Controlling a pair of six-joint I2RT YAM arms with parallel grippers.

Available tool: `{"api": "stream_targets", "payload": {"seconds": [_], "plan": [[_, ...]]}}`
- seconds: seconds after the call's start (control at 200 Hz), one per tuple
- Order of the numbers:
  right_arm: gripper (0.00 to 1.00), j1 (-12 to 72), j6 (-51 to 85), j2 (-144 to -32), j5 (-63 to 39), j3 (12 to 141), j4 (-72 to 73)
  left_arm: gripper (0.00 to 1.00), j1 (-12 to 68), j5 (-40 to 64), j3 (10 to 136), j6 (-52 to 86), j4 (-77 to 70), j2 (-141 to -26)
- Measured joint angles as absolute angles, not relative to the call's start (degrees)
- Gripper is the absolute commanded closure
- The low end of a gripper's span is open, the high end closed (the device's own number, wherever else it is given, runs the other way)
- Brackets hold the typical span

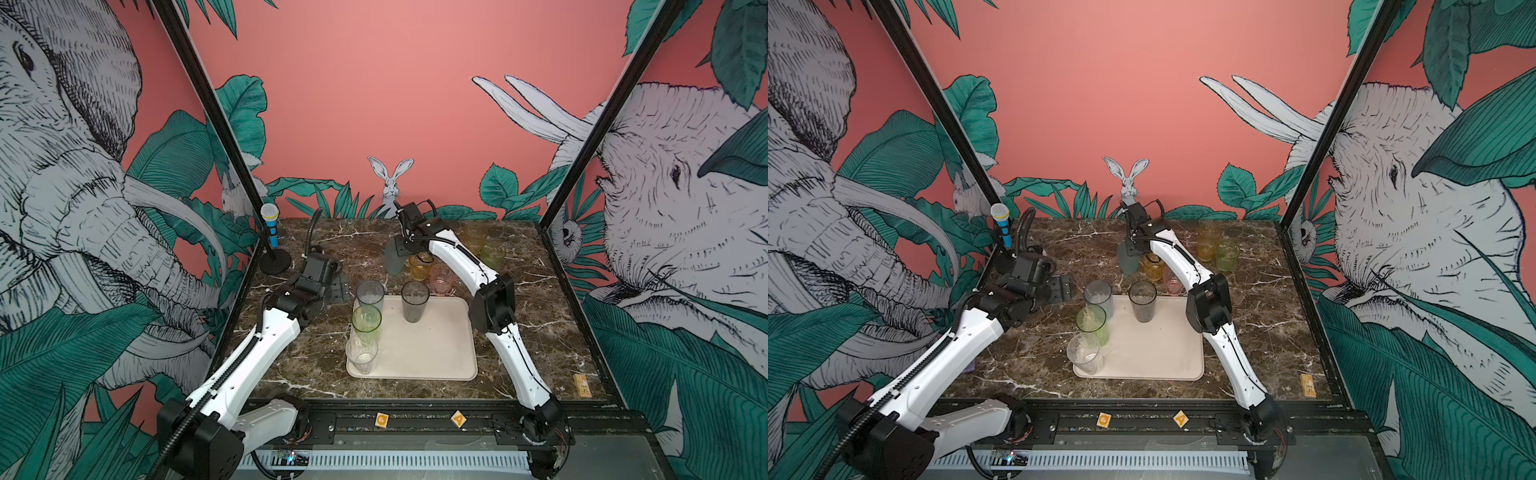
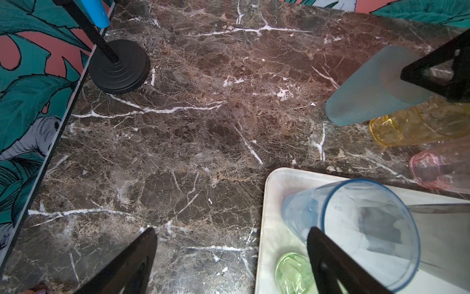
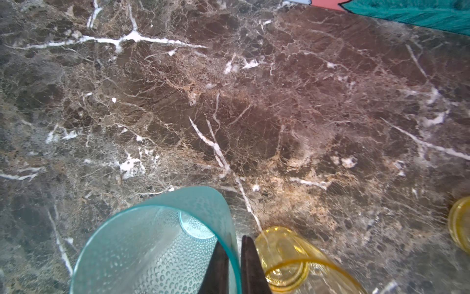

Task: Place the glasses into the tray
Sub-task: Pick up the glass from the top-center of the table.

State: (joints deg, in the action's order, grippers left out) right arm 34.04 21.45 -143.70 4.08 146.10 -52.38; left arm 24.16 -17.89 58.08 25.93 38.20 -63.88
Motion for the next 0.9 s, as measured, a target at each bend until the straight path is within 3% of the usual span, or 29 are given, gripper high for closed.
{"api": "stream_targets", "payload": {"seconds": [0.895], "plan": [[1.00, 34.50, 22.33, -120.25, 8.49, 146.10, -63.90, 0.06, 24.16, -12.86, 55.29, 29.02, 42.70, -57.93]]}}
